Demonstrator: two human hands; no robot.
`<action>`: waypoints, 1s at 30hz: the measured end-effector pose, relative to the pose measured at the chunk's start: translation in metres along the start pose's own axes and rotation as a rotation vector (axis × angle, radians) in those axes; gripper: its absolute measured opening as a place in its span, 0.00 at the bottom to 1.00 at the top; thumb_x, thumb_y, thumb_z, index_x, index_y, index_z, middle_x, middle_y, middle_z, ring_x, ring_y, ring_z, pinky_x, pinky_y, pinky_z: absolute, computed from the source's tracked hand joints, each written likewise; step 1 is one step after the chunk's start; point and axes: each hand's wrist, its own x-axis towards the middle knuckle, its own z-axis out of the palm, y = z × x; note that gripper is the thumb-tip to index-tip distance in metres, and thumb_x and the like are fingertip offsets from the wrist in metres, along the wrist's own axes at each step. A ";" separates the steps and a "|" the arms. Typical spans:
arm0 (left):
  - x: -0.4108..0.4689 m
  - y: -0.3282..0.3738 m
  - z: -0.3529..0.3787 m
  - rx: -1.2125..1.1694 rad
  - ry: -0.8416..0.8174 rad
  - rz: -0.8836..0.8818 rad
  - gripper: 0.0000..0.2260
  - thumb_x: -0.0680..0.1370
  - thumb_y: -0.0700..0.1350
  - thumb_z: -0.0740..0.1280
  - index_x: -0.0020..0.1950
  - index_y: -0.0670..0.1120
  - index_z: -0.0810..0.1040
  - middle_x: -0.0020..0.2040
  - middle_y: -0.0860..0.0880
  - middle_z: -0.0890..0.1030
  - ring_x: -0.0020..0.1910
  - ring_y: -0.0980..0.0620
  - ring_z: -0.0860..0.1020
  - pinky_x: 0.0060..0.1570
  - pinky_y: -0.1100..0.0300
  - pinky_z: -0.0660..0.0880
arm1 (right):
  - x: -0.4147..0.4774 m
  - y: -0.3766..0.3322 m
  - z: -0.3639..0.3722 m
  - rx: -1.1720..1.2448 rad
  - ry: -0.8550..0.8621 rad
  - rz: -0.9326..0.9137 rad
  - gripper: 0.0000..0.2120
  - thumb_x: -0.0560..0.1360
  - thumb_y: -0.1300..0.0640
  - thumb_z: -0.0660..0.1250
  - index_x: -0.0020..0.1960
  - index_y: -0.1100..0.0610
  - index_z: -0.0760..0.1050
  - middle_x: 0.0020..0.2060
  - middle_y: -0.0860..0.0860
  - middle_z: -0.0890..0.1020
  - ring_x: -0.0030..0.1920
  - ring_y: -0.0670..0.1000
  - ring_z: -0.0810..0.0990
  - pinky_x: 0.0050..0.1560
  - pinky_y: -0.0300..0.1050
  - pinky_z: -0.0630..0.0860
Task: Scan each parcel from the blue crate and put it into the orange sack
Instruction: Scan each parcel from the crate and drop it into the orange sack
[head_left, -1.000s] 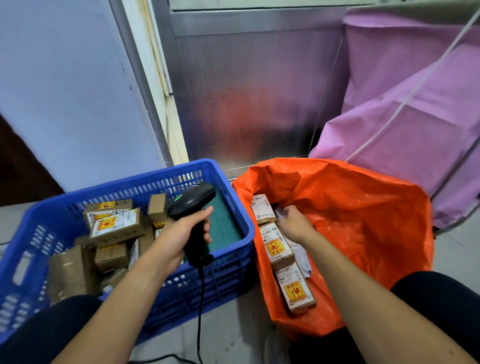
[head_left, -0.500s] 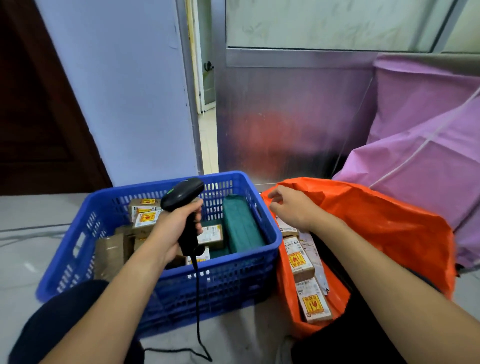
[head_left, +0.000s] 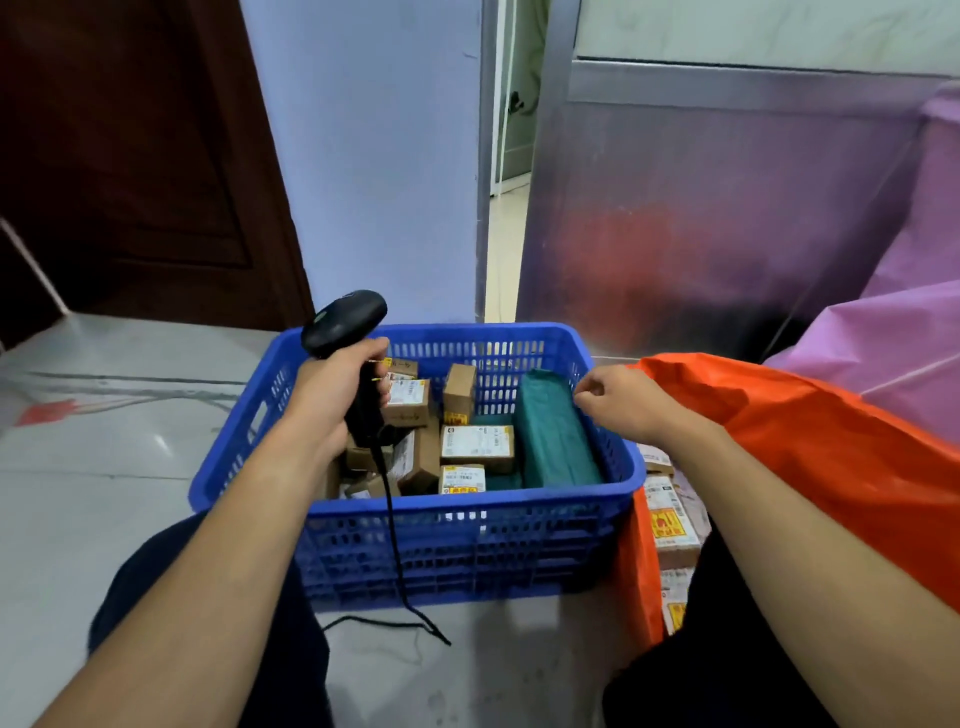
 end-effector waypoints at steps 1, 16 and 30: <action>0.001 -0.002 -0.002 0.015 -0.013 -0.008 0.05 0.79 0.43 0.73 0.46 0.43 0.81 0.32 0.49 0.77 0.27 0.52 0.75 0.32 0.59 0.76 | 0.005 -0.005 0.004 0.014 -0.004 -0.003 0.09 0.80 0.55 0.64 0.54 0.56 0.82 0.51 0.54 0.86 0.54 0.57 0.83 0.56 0.50 0.78; -0.007 0.016 -0.038 0.098 0.031 0.018 0.07 0.80 0.42 0.72 0.43 0.43 0.80 0.30 0.50 0.77 0.25 0.53 0.74 0.31 0.60 0.76 | 0.044 -0.070 0.040 0.164 -0.063 -0.115 0.08 0.81 0.54 0.64 0.50 0.54 0.81 0.46 0.52 0.85 0.51 0.55 0.82 0.57 0.54 0.79; 0.041 0.015 -0.052 0.282 -0.068 -0.086 0.02 0.79 0.44 0.73 0.48 0.45 0.83 0.33 0.49 0.79 0.27 0.54 0.74 0.31 0.60 0.75 | 0.120 -0.044 0.102 0.134 -0.332 0.127 0.14 0.83 0.53 0.61 0.54 0.62 0.80 0.43 0.58 0.87 0.46 0.60 0.87 0.53 0.56 0.84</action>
